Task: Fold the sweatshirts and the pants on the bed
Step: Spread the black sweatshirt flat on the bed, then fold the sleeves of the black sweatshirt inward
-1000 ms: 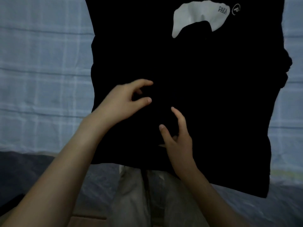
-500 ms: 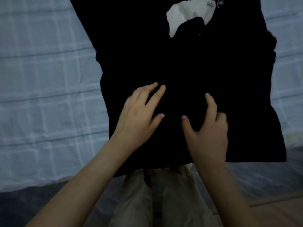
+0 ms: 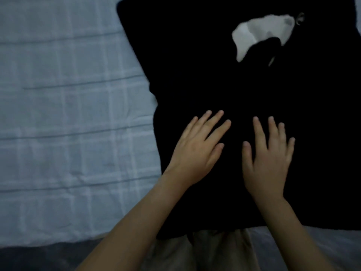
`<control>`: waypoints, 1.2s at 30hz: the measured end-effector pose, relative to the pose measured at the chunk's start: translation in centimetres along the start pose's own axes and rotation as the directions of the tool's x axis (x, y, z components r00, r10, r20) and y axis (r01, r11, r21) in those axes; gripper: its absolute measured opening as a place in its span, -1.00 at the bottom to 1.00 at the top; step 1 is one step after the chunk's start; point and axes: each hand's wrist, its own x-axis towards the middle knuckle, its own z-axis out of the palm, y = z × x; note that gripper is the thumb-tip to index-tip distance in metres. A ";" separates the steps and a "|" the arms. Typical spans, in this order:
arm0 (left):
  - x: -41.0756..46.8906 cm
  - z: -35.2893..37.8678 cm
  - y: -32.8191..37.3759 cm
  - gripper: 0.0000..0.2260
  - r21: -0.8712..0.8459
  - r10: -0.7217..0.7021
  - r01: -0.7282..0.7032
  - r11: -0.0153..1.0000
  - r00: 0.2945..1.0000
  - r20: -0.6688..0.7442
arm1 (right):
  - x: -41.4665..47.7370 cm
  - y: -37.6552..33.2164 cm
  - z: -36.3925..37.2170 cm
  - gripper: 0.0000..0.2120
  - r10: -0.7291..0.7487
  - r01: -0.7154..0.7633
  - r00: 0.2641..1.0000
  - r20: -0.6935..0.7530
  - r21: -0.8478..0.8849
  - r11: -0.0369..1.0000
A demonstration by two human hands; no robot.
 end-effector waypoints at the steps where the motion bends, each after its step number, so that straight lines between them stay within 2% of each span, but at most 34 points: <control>1: -0.3 -1.3 -0.9 -0.55 -0.017 -0.051 0.049 0.999 0.991 -0.125 | 0.5 -1.1 -0.5 -0.47 -0.039 0.040 0.999 -0.018 0.040 0.998; 3: -0.8 -3.6 -3.3 -0.54 -0.070 -0.229 0.218 0.973 0.924 -0.307 | 2.0 -4.1 -0.8 -0.47 -0.116 0.119 0.993 -0.028 0.127 0.985; 4: -0.9 -4.5 -4.5 -0.52 -0.113 -0.332 0.313 0.943 0.886 -0.324 | 2.9 -5.9 -0.6 -0.46 -0.145 0.147 0.989 -0.021 0.179 0.973; 6: -0.4 -5.0 -6.7 -0.48 -0.149 -0.457 0.433 0.889 0.852 -0.256 | 4.9 -9.3 0.3 -0.45 -0.222 0.215 0.975 0.000 0.238 0.947; 9: 0.5 -3.5 -8.8 -0.47 -0.002 -0.427 0.429 0.903 0.899 -0.097 | 8.0 -12.0 2.8 -0.46 -0.334 0.320 0.941 0.054 0.179 0.930; 12: 0.2 -1.9 -10.0 -0.47 0.070 -0.379 0.384 0.921 0.923 -0.070 | 10.0 -12.1 5.2 -0.46 -0.338 0.335 0.935 0.104 0.043 0.941; 13: 0.1 -1.8 -10.2 -0.48 0.007 -0.379 0.381 0.925 0.922 -0.079 | 10.1 -12.0 5.6 -0.46 -0.332 0.331 0.938 0.100 0.026 0.943; 15: 0.4 -2.6 -10.5 -0.50 -0.233 -0.419 0.388 0.892 0.903 -0.100 | 10.1 -12.0 5.8 -0.45 -0.332 0.330 0.938 0.095 0.035 0.943; 18: 1.3 -4.5 -11.1 -0.53 -0.521 -0.525 0.381 0.764 0.836 -0.158 | 10.4 -12.3 5.2 -0.44 -0.332 0.326 0.938 0.098 0.071 0.943; 20: 2.7 -5.7 -12.0 -0.57 -0.661 -0.620 0.367 0.654 0.760 -0.192 | 11.2 -13.0 4.4 -0.45 -0.337 0.329 0.940 0.047 0.124 0.936; 22: 4.7 -6.9 -13.1 -0.54 -0.809 -0.711 0.340 0.480 0.691 -0.131 | 12.5 -14.1 3.7 -0.45 -0.340 0.339 0.940 -0.030 0.196 0.920; 24: 6.8 -7.9 -14.2 -0.48 -0.873 -0.721 0.299 0.385 0.688 -0.082 | 14.3 -15.2 3.3 -0.46 -0.347 0.351 0.936 -0.060 0.239 0.905; 28: 9.9 -9.0 -15.4 -0.40 -0.861 -0.722 0.307 0.406 0.686 -0.095 | 17.7 -17.0 2.9 -0.41 -0.425 0.418 0.904 -0.031 0.262 0.870; 31: 10.5 -10.5 -15.7 -0.41 -0.845 -0.717 0.308 0.438 0.686 -0.121 | 19.2 -17.8 2.6 -0.28 -0.474 0.431 0.872 0.120 0.269 0.861; 34: 10.2 -12.3 -14.6 -0.41 -0.822 -0.600 0.220 0.525 0.781 -0.174 | 19.4 -17.6 1.8 -0.21 -0.445 0.348 0.880 0.165 0.413 0.841; 36: 10.6 -13.1 -13.2 -0.41 -0.803 -0.502 0.169 0.572 0.846 -0.180 | 19.3 -17.2 0.7 -0.25 -0.416 0.262 0.902 0.115 0.620 0.739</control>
